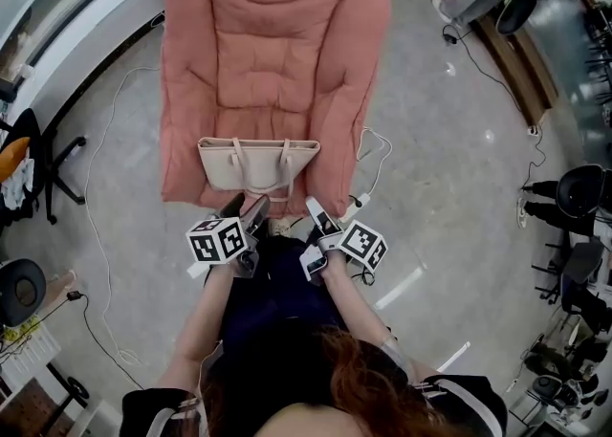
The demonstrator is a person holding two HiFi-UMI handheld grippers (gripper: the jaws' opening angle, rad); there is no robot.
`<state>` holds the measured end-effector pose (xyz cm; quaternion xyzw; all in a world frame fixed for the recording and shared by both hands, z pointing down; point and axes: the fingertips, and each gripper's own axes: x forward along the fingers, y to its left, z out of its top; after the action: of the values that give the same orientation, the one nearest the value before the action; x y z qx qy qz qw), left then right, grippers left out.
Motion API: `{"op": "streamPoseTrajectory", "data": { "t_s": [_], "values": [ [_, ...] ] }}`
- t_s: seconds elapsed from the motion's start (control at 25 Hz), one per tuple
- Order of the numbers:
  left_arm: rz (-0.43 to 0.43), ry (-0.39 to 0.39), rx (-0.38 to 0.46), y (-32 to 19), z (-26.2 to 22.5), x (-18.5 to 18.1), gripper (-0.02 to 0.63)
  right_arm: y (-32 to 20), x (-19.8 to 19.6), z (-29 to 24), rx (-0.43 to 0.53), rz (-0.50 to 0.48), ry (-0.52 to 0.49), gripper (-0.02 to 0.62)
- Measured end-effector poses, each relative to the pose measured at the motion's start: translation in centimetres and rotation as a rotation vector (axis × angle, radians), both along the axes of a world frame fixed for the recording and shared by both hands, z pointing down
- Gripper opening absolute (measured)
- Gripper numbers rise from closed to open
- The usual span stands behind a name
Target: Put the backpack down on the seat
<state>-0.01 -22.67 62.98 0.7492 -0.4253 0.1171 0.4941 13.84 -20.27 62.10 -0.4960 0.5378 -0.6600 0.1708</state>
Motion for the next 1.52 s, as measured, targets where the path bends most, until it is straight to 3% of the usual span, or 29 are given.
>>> {"op": "streamPoseTrajectory", "data": {
  "t_s": [0.16, 0.36, 0.6, 0.8, 1.04, 1.32, 1.36, 1.44, 1.52],
  "values": [
    [0.103, -0.139, 0.171, -2.2, -2.9, 0.5, 0.293, -2.3, -0.3, -2.9, 0.165, -0.105, 0.229, 0.261],
    [0.186, -0.198, 0.319, -4.1, -6.8, 1.7, 0.293, -4.2, -1.1, -5.8, 0.302, -0.157, 0.278, 0.261],
    [0.269, -0.267, 0.485, -5.2, -11.0, 1.5, 0.293, -5.9, -3.7, -9.9, 0.486, -0.286, 0.421, 0.261],
    [0.252, -0.257, 0.61, -6.8, -15.2, 0.0, 0.293, -7.7, -6.1, -14.6, 0.668, -0.353, 0.557, 0.261],
    [0.264, -0.224, 0.77, -8.4, -20.8, -0.3, 0.293, -10.0, -7.1, -19.9, 0.764, -0.318, 0.587, 0.261],
    [0.275, -0.181, 0.867, -9.2, -24.4, -1.4, 0.291, -10.8, -9.9, -24.7, 0.913, -0.279, 0.543, 0.259],
    [0.27, -0.171, 0.875, -9.3, -24.7, -1.5, 0.28, -11.0, -10.1, -25.0, 0.917, -0.276, 0.55, 0.248],
    [0.256, -0.16, 0.882, -9.6, -25.0, -1.8, 0.143, -11.2, -10.2, -25.0, 0.91, -0.267, 0.588, 0.146],
    [0.251, -0.147, 0.873, -9.7, -25.0, -1.9, 0.06, -11.3, -10.3, -24.8, 0.898, -0.268, 0.615, 0.079]
  ]
}}
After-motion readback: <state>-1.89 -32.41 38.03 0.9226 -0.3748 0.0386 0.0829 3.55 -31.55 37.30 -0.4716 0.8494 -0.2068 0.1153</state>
